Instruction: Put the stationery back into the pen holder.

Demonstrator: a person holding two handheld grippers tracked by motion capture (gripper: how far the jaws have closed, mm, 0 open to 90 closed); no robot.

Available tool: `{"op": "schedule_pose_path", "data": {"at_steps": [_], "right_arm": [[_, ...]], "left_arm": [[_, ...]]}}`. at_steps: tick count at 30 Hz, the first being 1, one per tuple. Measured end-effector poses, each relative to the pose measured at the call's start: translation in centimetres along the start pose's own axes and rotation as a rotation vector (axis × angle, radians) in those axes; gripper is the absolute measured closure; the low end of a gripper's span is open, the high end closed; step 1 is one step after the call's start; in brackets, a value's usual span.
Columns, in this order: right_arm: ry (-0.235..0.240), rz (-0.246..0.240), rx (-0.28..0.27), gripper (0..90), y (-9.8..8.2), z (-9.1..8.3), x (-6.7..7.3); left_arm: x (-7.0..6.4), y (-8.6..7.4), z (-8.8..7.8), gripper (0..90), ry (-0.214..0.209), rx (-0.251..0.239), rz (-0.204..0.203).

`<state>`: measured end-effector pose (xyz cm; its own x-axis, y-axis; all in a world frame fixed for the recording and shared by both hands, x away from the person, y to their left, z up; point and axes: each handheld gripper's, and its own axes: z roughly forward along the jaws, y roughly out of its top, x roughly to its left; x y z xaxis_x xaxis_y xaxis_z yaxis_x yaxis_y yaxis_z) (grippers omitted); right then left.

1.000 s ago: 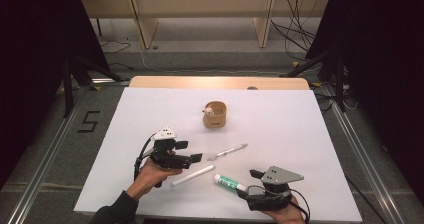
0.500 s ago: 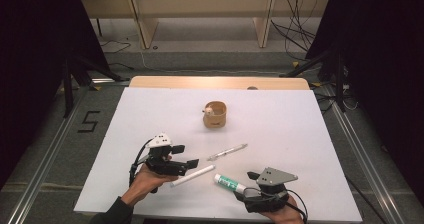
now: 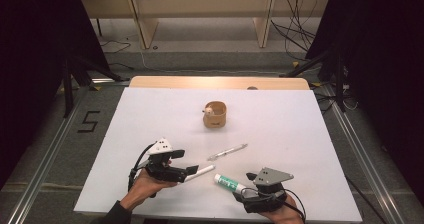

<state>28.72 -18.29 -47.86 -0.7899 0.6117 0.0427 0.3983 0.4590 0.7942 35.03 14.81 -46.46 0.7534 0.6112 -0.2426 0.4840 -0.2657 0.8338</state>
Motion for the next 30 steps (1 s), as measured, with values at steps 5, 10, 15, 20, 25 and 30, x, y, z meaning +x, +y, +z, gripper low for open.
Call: {"op": "schedule_pose_path", "data": {"at_steps": [5, 10, 15, 20, 25, 30], "right_arm": [[-0.004, -0.049, 0.054, 26.8, 0.4, 0.4, 0.0], [0.025, -0.074, 0.141, 30.2, 0.7, 0.7, -0.4], [0.037, -0.078, 0.184, 32.9, 0.8, 0.7, -0.6], [0.049, -0.102, 0.257, 38.2, 1.3, 1.0, -0.8], [0.065, -0.124, 0.303, 43.3, 2.1, 1.5, -0.8], [0.076, -0.132, 0.389, 48.8, 2.4, 2.3, -0.7]], "left_arm": [[-0.1, -0.2, 0.0, 17.2, 0.007, 0.009, 0.012], [-0.1, -0.3, 0.1, 17.2, 0.009, 0.02, 0.017], [-0.2, -0.5, 0.2, 17.2, 0.009, 0.025, 0.022], [-0.4, -0.6, 0.1, 17.1, 0.01, 0.036, 0.036], [-0.2, -0.7, 0.0, 17.1, 0.013, 0.031, 0.029], [-0.2, -0.8, -0.1, 17.1, 0.011, 0.035, 0.028]]}}
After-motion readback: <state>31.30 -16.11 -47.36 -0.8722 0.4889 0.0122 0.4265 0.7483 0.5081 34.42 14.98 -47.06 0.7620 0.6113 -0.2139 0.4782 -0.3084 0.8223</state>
